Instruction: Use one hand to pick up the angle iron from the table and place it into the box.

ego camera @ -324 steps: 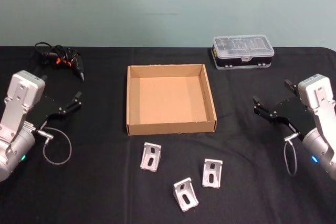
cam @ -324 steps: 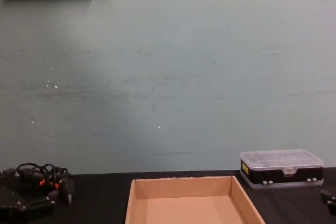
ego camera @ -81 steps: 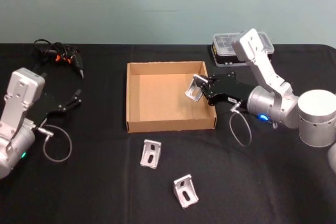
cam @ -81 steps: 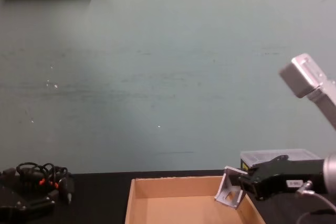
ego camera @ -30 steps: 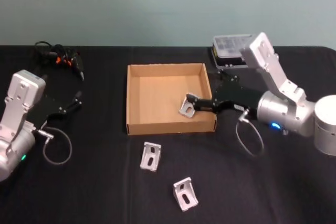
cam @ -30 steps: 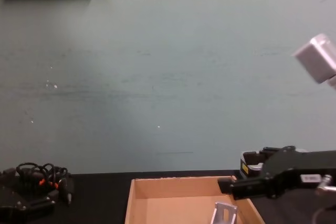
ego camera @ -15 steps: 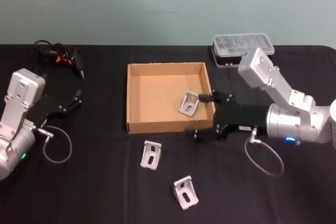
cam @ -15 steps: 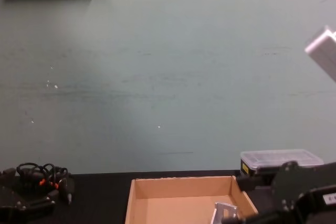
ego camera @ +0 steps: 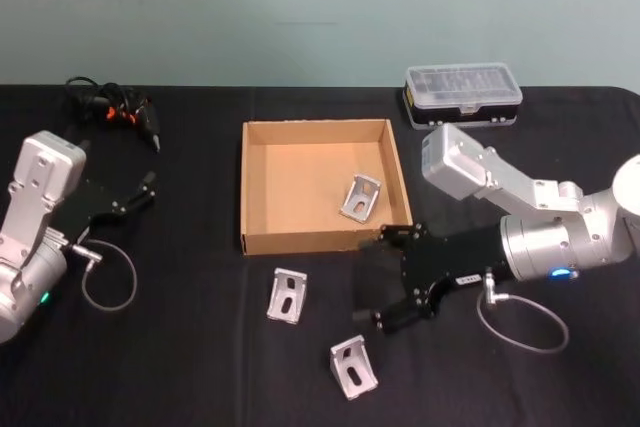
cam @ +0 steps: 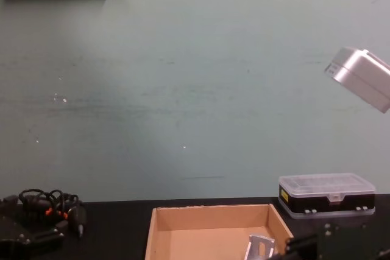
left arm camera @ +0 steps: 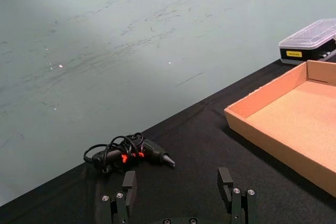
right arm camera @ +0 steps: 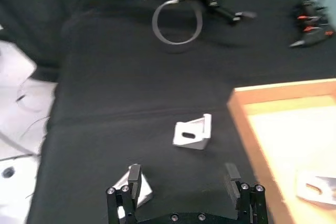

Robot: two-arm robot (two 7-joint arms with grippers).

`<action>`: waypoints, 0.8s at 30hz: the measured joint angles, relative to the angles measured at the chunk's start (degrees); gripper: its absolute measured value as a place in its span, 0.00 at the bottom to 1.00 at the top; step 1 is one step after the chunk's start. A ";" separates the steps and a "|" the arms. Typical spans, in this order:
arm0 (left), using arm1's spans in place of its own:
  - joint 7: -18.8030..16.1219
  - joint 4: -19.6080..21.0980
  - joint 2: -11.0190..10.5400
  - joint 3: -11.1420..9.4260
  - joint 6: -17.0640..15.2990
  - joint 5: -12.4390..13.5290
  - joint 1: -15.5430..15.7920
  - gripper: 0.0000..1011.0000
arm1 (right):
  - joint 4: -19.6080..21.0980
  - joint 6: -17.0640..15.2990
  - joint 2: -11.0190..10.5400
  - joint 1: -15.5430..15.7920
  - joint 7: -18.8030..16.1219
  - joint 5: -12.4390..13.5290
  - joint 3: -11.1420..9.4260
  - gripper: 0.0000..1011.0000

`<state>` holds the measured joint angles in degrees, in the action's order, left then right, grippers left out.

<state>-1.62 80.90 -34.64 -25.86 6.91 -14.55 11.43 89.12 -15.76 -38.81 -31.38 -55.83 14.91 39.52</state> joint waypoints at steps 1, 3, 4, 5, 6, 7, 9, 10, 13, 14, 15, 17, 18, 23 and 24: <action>0.00 0.00 0.00 0.00 0.00 0.00 0.00 1.00 | 0.00 -0.13 -0.11 -0.41 -0.60 -0.03 0.42 0.99; 0.00 0.00 0.00 0.00 0.00 0.00 0.00 1.00 | -0.05 -0.52 -0.46 -1.90 -2.94 -0.29 1.81 0.99; 0.00 0.00 0.00 0.00 0.00 0.00 0.00 1.00 | -0.12 -0.61 -0.58 -2.46 -3.68 -0.43 2.36 0.99; 0.00 0.00 0.00 0.00 0.00 0.00 0.00 1.00 | -0.20 -0.70 -0.67 -2.92 -4.44 -0.55 2.82 0.99; 0.00 0.00 0.00 0.00 0.00 0.00 0.00 1.00 | -0.49 -0.86 -0.79 -3.94 -5.99 -0.90 3.85 0.99; 0.00 0.00 0.00 0.00 0.00 0.00 0.00 1.00 | -0.68 -0.92 -0.83 -4.48 -6.75 -1.04 4.38 0.99; 0.00 0.00 0.00 0.00 0.00 0.00 0.00 1.00 | -1.13 -1.05 -0.83 -5.45 -8.22 -1.38 5.44 0.99; 0.00 0.00 0.00 0.00 0.00 0.00 0.00 1.00 | -1.68 -1.11 -0.76 -6.43 -9.59 -1.71 6.54 0.99; 0.00 0.00 0.00 0.00 0.00 0.00 0.00 1.00 | -2.67 -1.13 -0.41 -7.92 -11.74 -2.23 8.36 0.99; 0.00 0.00 0.00 0.00 0.00 0.00 0.00 1.00 | -2.93 -1.12 -0.30 -8.25 -12.16 -2.35 8.81 0.99; 0.00 0.00 0.00 0.00 0.00 0.00 0.00 1.00 | -3.53 -1.06 0.00 -8.81 -12.81 -2.67 9.60 0.99; 0.00 0.00 0.00 0.00 0.00 0.00 0.00 1.00 | -4.49 -0.85 0.56 -9.62 -13.40 -3.07 10.65 0.99; 0.00 0.00 0.00 0.00 0.00 0.00 0.00 1.00 | -4.49 -0.85 0.56 -9.62 -13.40 -3.07 10.65 0.99; 0.00 0.00 0.00 0.00 0.00 0.00 0.00 1.00 | -6.73 0.00 1.80 -10.82 -13.60 -3.74 12.40 0.99; 0.00 0.00 0.00 0.00 0.00 0.00 0.00 1.00 | -7.36 0.30 2.15 -11.10 -13.57 -3.82 12.75 0.99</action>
<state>-1.62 80.90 -34.64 -25.86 6.91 -14.55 11.43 81.77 -15.46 -36.67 -42.48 -69.40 11.09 52.27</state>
